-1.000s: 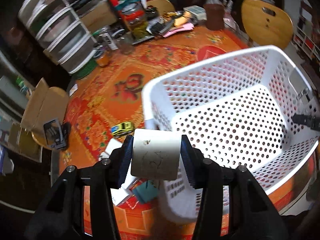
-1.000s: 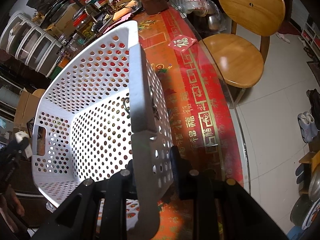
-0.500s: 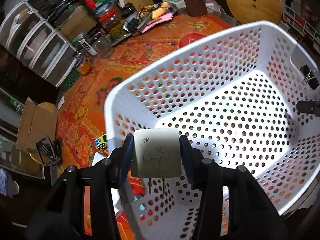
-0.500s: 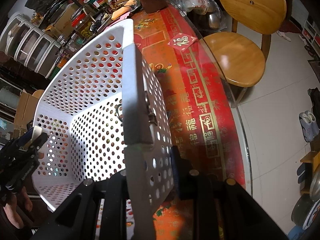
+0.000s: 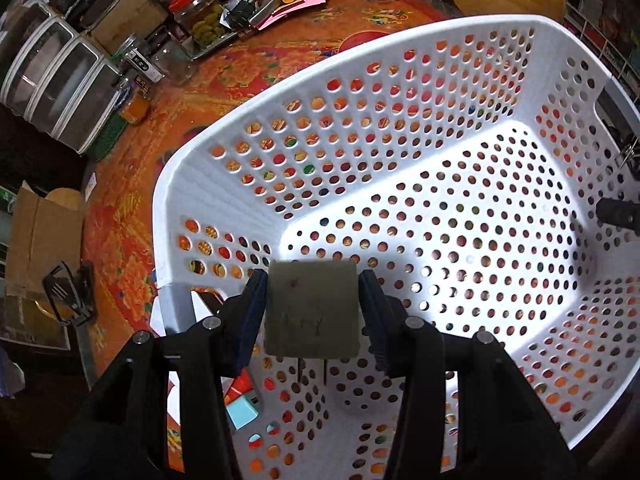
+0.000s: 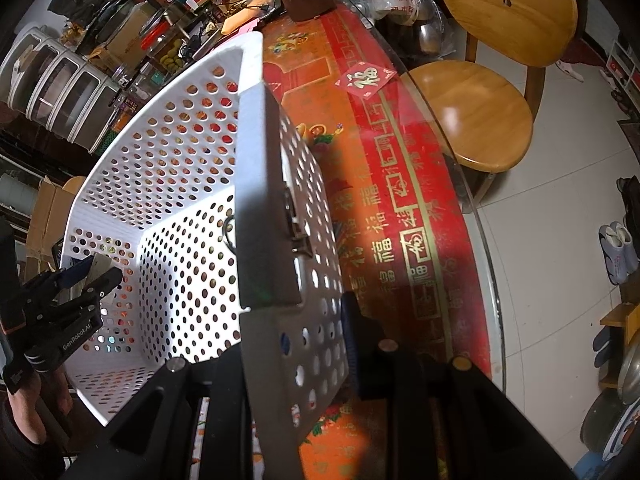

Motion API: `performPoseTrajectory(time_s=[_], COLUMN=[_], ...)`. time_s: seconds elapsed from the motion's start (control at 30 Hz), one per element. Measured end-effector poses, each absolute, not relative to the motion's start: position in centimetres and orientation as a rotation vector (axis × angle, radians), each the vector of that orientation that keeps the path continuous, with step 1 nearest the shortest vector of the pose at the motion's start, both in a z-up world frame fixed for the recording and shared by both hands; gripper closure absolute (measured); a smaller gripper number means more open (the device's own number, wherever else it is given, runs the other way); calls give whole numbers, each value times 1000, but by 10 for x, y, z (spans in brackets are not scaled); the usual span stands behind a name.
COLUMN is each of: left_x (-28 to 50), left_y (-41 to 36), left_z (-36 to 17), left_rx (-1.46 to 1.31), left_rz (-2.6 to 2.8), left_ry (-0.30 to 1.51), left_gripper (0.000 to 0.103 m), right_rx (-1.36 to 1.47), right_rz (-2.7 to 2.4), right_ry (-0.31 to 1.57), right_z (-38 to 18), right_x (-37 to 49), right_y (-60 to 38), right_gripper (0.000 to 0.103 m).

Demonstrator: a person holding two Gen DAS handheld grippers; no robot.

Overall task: Organize rigid objects
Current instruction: 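Open the left tool to drop the charger into the basket, then move the left tool back and grasp a small white cube charger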

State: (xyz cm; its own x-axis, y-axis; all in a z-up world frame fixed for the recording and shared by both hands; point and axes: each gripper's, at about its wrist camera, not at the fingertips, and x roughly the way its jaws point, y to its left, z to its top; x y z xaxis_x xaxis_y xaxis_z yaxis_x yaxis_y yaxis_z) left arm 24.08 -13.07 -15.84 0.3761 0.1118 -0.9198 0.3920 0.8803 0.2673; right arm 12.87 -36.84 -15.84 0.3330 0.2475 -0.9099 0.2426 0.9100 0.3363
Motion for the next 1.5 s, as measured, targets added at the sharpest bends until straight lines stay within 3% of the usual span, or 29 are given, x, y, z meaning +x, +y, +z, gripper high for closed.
performPoseTrajectory(time_s=[0.07, 0.17, 0.27, 0.5, 0.67, 0.8, 1.03, 1.2, 1.5], left_x=[242, 240, 235, 216, 201, 198, 220, 237, 245], left_y=[-129, -130, -131, -111, -52, 18, 119, 126, 133], left_z=[-157, -155, -149, -100, -52, -36, -101, -150, -194], left_rx=[466, 459, 453, 379, 259, 202, 0, -60, -91], left_rz=[-208, -216, -220, -217, -140, 21, 144, 144, 155], left_ry=[1187, 1176, 1162, 1081, 1016, 980, 1128, 1199, 1251], left_gripper=[53, 34, 26, 22, 21, 5, 5, 6, 12], right_rx=[457, 456, 457, 457, 458, 461, 456, 456, 455], right_rz=[2, 2, 1, -1, -1, -3, -3, -7, -13], right_ry=[1244, 1246, 1246, 1246, 1245, 1245, 1247, 1247, 1250], right_z=[-158, -158, -158, -158, -158, -159, -159, -158, -158], right_x=[129, 129, 129, 129, 129, 128, 129, 129, 128], right_y=[-368, -368, -368, -368, -369, -370, -369, -368, -366], right_gripper=[82, 82, 82, 82, 82, 82, 82, 82, 83])
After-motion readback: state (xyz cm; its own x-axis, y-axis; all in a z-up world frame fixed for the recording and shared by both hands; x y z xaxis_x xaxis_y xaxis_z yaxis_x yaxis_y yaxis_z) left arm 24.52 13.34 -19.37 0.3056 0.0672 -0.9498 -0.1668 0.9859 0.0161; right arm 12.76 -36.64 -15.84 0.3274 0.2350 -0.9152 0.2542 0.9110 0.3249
